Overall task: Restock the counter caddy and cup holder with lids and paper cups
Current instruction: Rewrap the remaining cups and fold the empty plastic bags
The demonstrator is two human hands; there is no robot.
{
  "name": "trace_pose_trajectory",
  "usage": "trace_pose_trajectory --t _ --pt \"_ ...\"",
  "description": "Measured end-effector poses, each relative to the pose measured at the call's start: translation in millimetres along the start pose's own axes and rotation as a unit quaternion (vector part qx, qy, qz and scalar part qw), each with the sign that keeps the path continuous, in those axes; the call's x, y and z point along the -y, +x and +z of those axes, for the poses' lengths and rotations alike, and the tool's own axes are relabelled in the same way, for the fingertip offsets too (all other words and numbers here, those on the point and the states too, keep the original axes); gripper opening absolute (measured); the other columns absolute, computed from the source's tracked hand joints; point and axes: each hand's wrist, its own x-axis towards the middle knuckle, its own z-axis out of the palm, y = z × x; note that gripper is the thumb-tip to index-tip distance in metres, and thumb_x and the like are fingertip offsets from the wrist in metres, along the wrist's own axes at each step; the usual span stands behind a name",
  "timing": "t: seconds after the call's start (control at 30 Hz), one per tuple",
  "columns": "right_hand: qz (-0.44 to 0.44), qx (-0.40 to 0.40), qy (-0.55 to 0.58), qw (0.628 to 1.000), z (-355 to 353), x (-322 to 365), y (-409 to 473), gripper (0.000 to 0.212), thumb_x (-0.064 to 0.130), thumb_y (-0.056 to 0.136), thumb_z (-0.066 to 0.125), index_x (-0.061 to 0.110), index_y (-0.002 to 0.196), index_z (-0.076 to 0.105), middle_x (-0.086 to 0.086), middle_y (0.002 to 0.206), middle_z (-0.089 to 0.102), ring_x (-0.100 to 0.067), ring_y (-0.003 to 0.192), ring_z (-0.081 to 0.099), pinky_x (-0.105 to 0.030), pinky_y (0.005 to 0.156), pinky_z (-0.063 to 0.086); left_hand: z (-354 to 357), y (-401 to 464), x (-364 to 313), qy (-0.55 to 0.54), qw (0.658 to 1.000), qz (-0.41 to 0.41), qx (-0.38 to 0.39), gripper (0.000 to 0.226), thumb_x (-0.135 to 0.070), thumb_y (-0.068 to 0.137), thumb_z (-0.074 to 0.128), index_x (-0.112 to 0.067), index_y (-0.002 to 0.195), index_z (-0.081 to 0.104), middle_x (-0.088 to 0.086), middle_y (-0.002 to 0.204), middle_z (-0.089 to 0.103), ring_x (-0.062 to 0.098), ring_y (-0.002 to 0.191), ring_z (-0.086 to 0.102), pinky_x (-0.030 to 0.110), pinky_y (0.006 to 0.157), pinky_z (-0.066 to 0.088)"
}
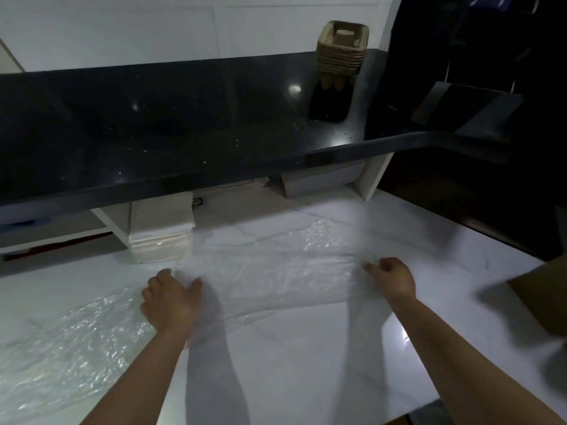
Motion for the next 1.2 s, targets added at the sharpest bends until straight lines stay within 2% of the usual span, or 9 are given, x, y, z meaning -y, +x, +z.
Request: trace_pose_trajectory --t 0.27,0.5,0.67,0.73,0.8,0.83,0.97,1.1,1.2 --pt "0.064 0.002 0.260 0.964 -9.9 24.1 -8.7 0.014 0.015 0.087 0.057 0.003 0.092 0.060 -0.014 0.083 0.055 -0.028 0.072 0.049 -0.031 0.060 0.039 -18.9 23.8 -5.2 0.105 0.986 -0.022 0.130 0.025 -0.043 0.085 0.061 -0.024 0.101 0.064 0.005 0.108 0.065 0.032 0.109 0.057 0.037 0.090 0.038" --pt "0.008 -0.033 0.200 0.979 -9.9 23.4 -19.6 0.018 0.021 0.090 0.062 0.007 0.101 0.059 -0.010 0.094 0.060 -0.027 0.083 0.057 -0.035 0.076 0.047 -36.5 27.9 0.9 0.010 0.995 0.094 0.045 0.017 -0.028 0.094 0.056 -0.015 0.088 0.067 0.009 0.092 0.069 0.032 0.083 0.062 0.037 0.079 0.046" --pt "-0.044 -0.017 0.181 0.982 -5.9 19.2 -31.1 0.016 0.017 0.092 0.060 0.010 0.106 0.059 -0.010 0.094 0.062 -0.029 0.086 0.060 -0.032 0.075 0.046 -43.4 23.1 1.2 -0.004 0.986 0.166 -0.007 0.038 -0.020 0.093 0.059 -0.009 0.129 0.060 0.017 0.127 0.059 0.039 0.105 0.059 0.043 0.083 0.048" --pt "-0.057 0.000 0.217 0.975 -1.1 26.2 -39.0 0.010 0.016 0.094 0.056 0.008 0.101 0.059 -0.013 0.090 0.064 -0.029 0.083 0.061 -0.034 0.072 0.047 -47.6 12.2 -7.5 0.002 0.970 0.235 -0.066 0.032 -0.020 0.090 0.063 -0.008 0.120 0.064 0.016 0.116 0.064 0.037 0.099 0.060 0.043 0.079 0.050" --pt "-0.063 0.009 0.243 0.968 5.0 34.5 -46.2 0.011 0.017 0.096 0.054 0.009 0.100 0.058 -0.013 0.089 0.066 -0.026 0.080 0.061 -0.034 0.071 0.047 -49.2 -8.2 -22.4 -0.051 0.965 0.256 0.014 0.026 -0.031 0.091 0.059 -0.009 0.093 0.073 0.009 0.093 0.071 0.031 0.082 0.065 0.037 0.071 0.052" --pt "-0.067 0.010 0.252 0.965 7.2 38.8 -49.0 0.011 0.019 0.097 0.053 0.009 0.100 0.057 -0.010 0.088 0.066 -0.024 0.079 0.061 -0.034 0.071 0.046 -48.6 -20.2 -31.3 -0.098 0.964 0.212 0.125 0.038 -0.039 0.093 0.056 -0.008 0.082 0.074 0.008 0.081 0.073 0.031 0.073 0.067 0.038 0.069 0.054" --pt "-0.051 0.011 0.305 0.951 10.3 55.0 -58.3 0.007 0.020 0.098 0.050 0.015 0.095 0.055 -0.007 0.089 0.064 -0.020 0.076 0.058 -0.031 0.064 0.046 -38.8 -67.4 -49.9 -0.203 0.813 -0.077 0.540 0.082 -0.073 0.086 0.040 0.003 0.094 0.070 0.018 0.085 0.074 0.032 0.069 0.069 0.038 0.061 0.057" --pt "-0.013 0.025 0.383 0.923 7.9 60.4 -64.5 0.014 0.018 0.100 0.048 0.020 0.086 0.051 -0.002 0.081 0.064 -0.017 0.068 0.057 -0.028 0.058 0.047 -20.0 -100.3 -56.0 -0.259 0.683 -0.163 0.663 0.107 -0.090 0.065 0.031 -0.001 0.115 0.063 0.018 0.105 0.072 0.034 0.087 0.071 0.037 0.069 0.058" --pt "0.044 0.071 0.488 0.869 1.0 56.5 -62.8 0.015 0.007 0.097 0.050 0.018 0.086 0.051 -0.003 0.077 0.063 -0.016 0.065 0.062 -0.027 0.057 0.050 -6.7 -122.6 -62.7 -0.379 0.598 -0.225 0.670 0.094 -0.087 0.071 0.036 -0.016 0.129 0.051 0.016 0.116 0.069 0.041 0.101 0.067 0.045 0.084 0.056"
